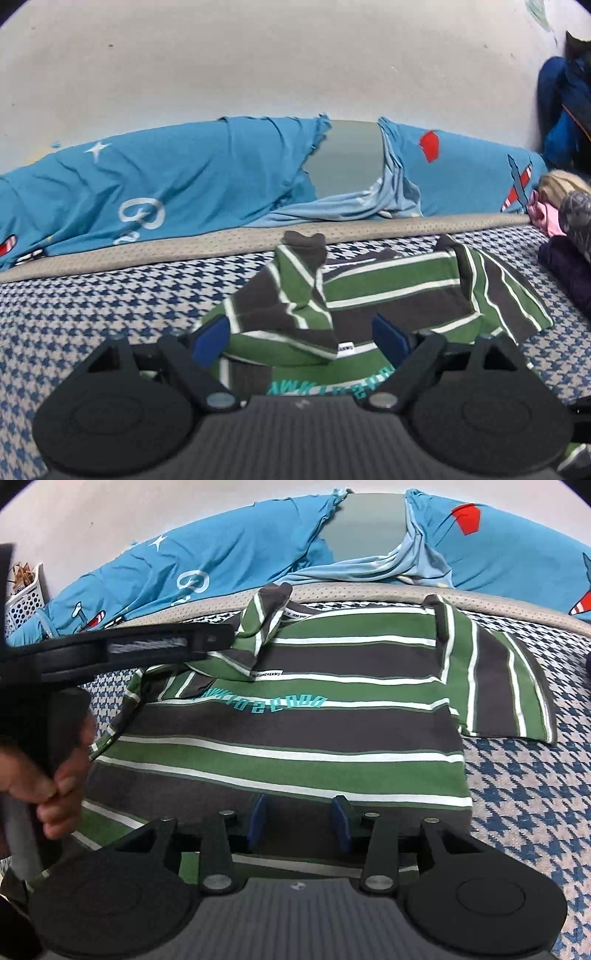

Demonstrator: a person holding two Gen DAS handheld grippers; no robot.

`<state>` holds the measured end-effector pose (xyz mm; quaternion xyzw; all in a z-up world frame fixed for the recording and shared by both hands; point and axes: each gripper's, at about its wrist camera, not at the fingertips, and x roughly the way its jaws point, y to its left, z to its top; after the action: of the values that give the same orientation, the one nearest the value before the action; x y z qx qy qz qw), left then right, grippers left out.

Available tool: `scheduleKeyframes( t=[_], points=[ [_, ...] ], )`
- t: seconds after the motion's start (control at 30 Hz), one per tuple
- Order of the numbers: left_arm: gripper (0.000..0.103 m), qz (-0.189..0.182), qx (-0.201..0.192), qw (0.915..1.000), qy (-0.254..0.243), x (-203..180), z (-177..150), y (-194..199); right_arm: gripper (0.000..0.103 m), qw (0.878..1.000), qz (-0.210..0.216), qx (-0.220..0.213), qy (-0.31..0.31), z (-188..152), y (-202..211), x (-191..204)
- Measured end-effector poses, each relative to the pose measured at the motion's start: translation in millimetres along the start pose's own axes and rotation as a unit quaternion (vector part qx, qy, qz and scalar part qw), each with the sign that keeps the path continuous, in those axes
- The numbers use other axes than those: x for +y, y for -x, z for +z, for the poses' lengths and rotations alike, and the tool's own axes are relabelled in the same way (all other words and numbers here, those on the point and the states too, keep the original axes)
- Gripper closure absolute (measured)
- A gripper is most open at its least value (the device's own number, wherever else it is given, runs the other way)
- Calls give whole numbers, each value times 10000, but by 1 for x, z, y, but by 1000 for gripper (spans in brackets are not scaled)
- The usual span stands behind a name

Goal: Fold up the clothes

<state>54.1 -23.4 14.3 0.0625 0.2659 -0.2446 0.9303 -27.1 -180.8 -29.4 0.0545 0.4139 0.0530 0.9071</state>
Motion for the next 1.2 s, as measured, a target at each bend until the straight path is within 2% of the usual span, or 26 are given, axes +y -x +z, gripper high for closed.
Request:
scheduleKeyframes(
  t=[0.1, 0.23, 0.43, 0.5, 0.6, 0.73, 0.83, 0.97, 1.07, 1.2],
  points=[
    [18, -9, 68, 9999, -137, -5, -1, -11, 61, 10000, 9, 23, 40, 0, -2, 1],
    [18, 202, 188, 9987, -436, -11, -6, -27, 61, 10000, 44, 39, 27, 1, -4, 0],
    [21, 389, 301, 9980, -392, -5, -5, -46, 59, 10000, 60, 56, 24, 4, -9, 1],
    [35, 406, 351, 9980, -328, -2, -4, -50, 58, 10000, 56, 54, 54, 4, -11, 1],
    [49, 350, 355, 9987, -126, 6, 2, -49, 58, 9999, 45, 49, 118, 5, -13, 2],
    [58, 509, 195, 9985, 22, 18, 10, -46, 57, 9999, 31, 51, 111, 6, -14, 3],
    [63, 773, 44, 9970, -14, 27, 18, -45, 57, 9999, 35, 56, 88, 6, -15, 2],
    [63, 1150, -35, 9933, 82, 55, 31, -50, 57, 9999, 38, 63, 76, 6, -16, 2],
    [60, 1674, 29, 9851, 402, 85, 36, -58, 57, 9999, 50, 73, 50, 7, -18, 3],
    [56, 2284, 219, 9673, 1077, 124, 34, -59, 56, 9999, 63, 79, 57, 7, -19, 4]
  ],
)
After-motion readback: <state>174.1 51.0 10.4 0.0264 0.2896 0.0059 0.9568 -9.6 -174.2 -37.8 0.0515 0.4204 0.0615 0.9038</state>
